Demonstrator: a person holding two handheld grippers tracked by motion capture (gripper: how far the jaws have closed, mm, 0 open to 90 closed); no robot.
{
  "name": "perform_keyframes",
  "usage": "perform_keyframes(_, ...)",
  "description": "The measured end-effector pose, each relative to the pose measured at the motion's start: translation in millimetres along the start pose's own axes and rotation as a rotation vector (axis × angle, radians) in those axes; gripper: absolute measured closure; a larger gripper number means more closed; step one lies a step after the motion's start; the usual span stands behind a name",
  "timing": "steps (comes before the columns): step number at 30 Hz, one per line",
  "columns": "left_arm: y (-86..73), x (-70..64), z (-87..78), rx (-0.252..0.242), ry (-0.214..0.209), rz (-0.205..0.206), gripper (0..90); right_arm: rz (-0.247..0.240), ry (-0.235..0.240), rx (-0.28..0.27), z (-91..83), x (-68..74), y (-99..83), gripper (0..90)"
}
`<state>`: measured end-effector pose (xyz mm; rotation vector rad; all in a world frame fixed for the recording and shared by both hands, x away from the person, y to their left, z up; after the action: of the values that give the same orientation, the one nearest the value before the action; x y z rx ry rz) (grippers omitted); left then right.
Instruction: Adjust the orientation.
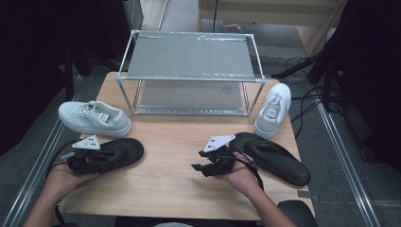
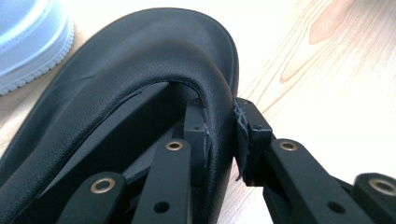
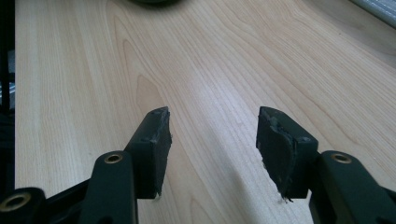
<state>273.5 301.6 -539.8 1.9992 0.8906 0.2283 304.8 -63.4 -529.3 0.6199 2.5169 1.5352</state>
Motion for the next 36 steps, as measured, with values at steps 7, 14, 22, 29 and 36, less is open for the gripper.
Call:
perform_keyframes(7, 16.2, -13.9, -4.4, -0.018, -0.022, -0.022, 76.9, 0.009, -0.009, -0.008, -1.7, -1.6, 0.7, 45.7)
perform_keyframes(14, 40.3, -32.1, 6.5, -0.013, -0.042, 0.0, 77.0, 0.016, -0.008, -0.022, -3.2, -1.8, 1.6, 45.4)
perform_keyframes(22, 65.5, -45.1, 28.5, 0.001, -0.061, 0.027, 77.1, 0.036, -0.021, -0.045, -8.3, -4.9, 2.5, 45.0)
perform_keyframes(29, 85.0, -54.0, 46.8, -0.005, -0.067, 0.039, 77.0, 0.045, -0.032, -0.048, -10.6, -6.7, 1.8, 44.9)
perform_keyframes(36, 104.1, -66.7, 75.0, 0.0, -0.097, 0.054, 77.0, 0.05, -0.045, -0.053, -14.9, -7.8, -0.3, 44.8)
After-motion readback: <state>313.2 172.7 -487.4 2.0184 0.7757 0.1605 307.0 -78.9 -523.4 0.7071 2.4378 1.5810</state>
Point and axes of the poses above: each handheld gripper's, and its own axes: z roughly forward along the jaws, y roughly out of its top, x roughly to its left, the point moved 5 cm from there along z, roughly forward along the jaws, and after that the axes turned 15 degrees about -x, right-handed, at the moved point
